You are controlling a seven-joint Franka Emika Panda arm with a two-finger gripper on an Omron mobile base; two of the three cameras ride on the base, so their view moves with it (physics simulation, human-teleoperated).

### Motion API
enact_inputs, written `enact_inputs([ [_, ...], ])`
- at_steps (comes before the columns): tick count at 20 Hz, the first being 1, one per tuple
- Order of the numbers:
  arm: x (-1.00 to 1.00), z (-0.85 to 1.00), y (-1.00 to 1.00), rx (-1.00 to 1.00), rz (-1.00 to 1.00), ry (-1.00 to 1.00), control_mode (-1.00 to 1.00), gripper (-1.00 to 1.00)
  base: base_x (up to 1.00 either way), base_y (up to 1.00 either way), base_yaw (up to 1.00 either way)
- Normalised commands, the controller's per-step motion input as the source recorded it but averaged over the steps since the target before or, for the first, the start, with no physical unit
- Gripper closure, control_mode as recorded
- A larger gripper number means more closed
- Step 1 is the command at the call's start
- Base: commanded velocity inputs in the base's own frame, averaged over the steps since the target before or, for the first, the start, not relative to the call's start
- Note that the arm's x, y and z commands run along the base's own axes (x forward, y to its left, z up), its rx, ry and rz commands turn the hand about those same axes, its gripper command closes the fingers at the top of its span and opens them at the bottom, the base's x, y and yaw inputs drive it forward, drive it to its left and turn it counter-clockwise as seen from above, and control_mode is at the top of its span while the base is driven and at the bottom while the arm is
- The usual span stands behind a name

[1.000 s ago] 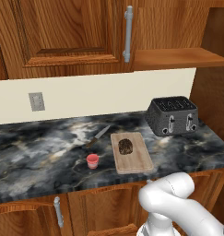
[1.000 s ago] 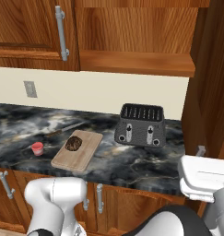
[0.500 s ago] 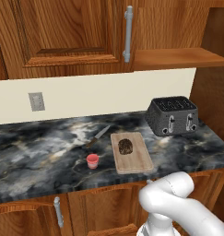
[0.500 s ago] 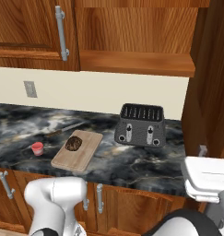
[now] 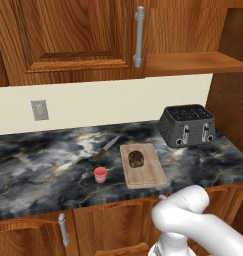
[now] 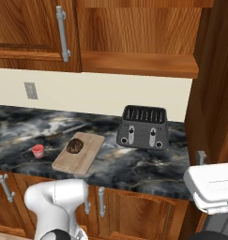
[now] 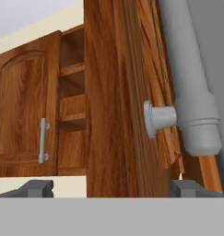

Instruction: Pick the bread, place it on the cutting board, pick the jam, place it on the counter, and close the cabinet.

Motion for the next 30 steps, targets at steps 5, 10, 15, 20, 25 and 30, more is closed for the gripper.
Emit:
enact_inputs([
  [5,0.00,0.00,0.27,0.00,0.21,0.00,-1.00,-1.00,0.00,0.00,0.00],
  [10,0.04,0.00,0.36,0.00,0.19,0.00,-1.00,-1.00,0.00,0.00,0.00],
  [15,0.01,0.00,0.46,0.00,0.14,0.00,-1.00,-1.00,0.00,0.00,0.00],
  [20,0.07,0.00,0.52,0.00,0.06,0.00,-1.00,-1.00,0.00,0.00,0.00],
  [25,0.23,-0.02,0.52,0.00,0.01,0.00,-1.00,-1.00,0.00,0.00,0.00],
  [30,0.24,-0.06,0.41,0.00,0.00,0.00,-1.00,-1.00,0.00,0.00,0.00],
])
